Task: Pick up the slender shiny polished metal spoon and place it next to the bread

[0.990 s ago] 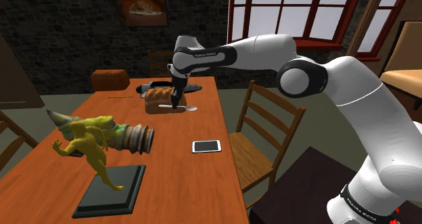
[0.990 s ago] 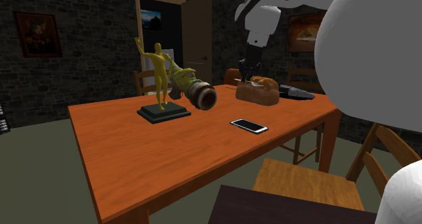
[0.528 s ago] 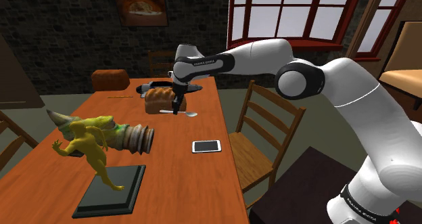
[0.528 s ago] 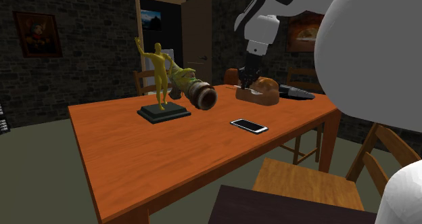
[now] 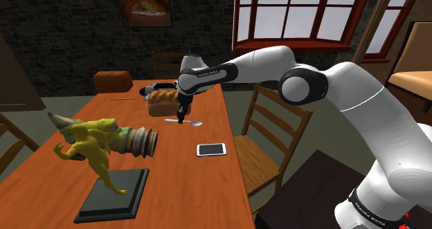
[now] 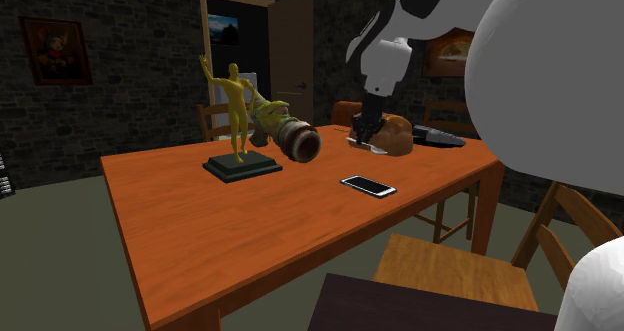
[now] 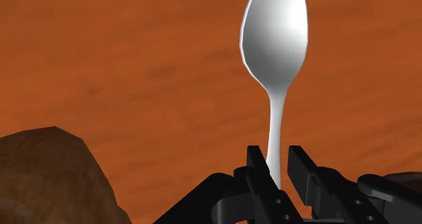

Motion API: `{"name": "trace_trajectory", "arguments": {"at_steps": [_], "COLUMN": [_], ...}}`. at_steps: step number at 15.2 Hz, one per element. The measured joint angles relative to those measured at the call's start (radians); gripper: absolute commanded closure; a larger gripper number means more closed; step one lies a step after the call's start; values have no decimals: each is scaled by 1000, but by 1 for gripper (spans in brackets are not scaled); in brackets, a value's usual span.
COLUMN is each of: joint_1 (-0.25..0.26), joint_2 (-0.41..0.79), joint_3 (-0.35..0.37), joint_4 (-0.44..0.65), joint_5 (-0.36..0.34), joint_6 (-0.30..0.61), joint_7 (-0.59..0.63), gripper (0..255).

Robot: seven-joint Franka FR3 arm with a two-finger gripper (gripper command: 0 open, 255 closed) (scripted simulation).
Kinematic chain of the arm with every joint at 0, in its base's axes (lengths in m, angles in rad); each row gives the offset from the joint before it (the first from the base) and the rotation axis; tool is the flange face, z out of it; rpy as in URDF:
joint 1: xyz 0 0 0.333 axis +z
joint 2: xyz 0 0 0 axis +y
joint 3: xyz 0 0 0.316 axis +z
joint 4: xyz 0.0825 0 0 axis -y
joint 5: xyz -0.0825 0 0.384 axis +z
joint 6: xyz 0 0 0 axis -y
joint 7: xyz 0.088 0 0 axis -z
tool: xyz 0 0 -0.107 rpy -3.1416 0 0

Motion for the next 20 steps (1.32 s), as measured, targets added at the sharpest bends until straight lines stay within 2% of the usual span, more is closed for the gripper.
{"name": "trace_trajectory", "arguments": {"at_steps": [10, 16, 17, 20], "joint_1": [5, 4, 4, 4], "joint_2": [68, 69, 69, 69], "joint_3": [-4, -4, -4, -4], "joint_4": [-12, -16, -16, -16], "joint_5": [-3, -3, -3, -3], "joint_6": [79, 84, 84, 84], "joint_7": [-11, -13, -13, -13], "gripper": [255, 255, 0, 0]}}
